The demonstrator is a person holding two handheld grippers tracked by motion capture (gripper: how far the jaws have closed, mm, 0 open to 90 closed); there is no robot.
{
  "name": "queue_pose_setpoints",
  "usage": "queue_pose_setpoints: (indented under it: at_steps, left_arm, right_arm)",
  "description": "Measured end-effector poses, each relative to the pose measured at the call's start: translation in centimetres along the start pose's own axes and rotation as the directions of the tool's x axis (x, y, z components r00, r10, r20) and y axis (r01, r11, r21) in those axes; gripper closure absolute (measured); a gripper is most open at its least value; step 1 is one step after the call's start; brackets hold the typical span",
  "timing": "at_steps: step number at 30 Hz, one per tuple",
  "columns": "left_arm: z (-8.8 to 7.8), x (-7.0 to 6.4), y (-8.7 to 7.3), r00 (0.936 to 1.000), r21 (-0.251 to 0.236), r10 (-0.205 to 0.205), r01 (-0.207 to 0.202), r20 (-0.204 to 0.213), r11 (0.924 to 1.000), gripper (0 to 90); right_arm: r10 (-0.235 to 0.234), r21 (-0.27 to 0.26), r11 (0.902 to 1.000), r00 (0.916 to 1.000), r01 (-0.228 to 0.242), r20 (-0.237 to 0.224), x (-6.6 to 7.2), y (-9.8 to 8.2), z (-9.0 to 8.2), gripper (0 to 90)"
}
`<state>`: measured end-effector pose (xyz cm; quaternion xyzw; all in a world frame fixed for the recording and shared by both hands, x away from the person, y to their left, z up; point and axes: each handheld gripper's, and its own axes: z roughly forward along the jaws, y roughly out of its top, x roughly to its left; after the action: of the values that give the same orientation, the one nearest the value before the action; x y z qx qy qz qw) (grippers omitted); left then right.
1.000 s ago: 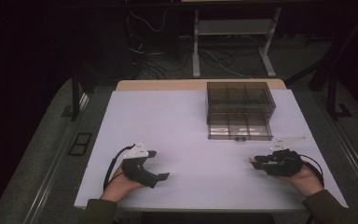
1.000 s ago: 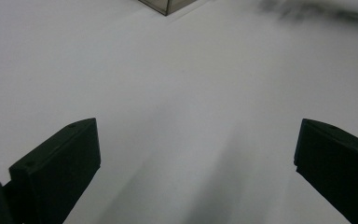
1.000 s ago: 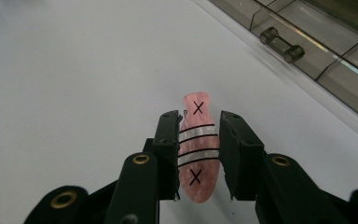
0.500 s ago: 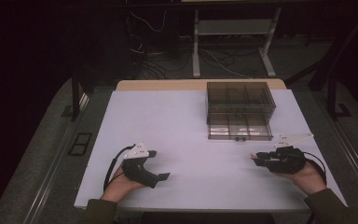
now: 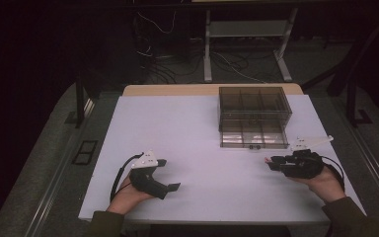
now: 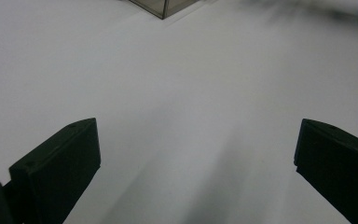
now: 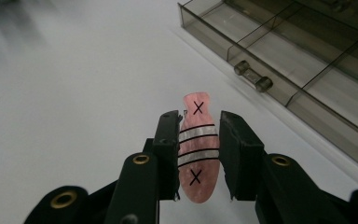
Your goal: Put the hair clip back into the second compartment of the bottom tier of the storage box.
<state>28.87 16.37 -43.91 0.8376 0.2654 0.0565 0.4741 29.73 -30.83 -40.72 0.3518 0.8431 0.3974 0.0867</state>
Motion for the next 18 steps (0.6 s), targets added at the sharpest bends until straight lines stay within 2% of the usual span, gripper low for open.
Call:
queue_pose_setpoints:
  at_steps: [18]
  left_arm:
    - [0.1,-0.1,0.1,1.0000,0.002,0.006,-0.006,0.003,1.0000,0.0]
  right_arm:
    - [0.016,-0.028,0.9995,0.9999,-0.015,0.006,-1.1,1.4,0.2,67.8]
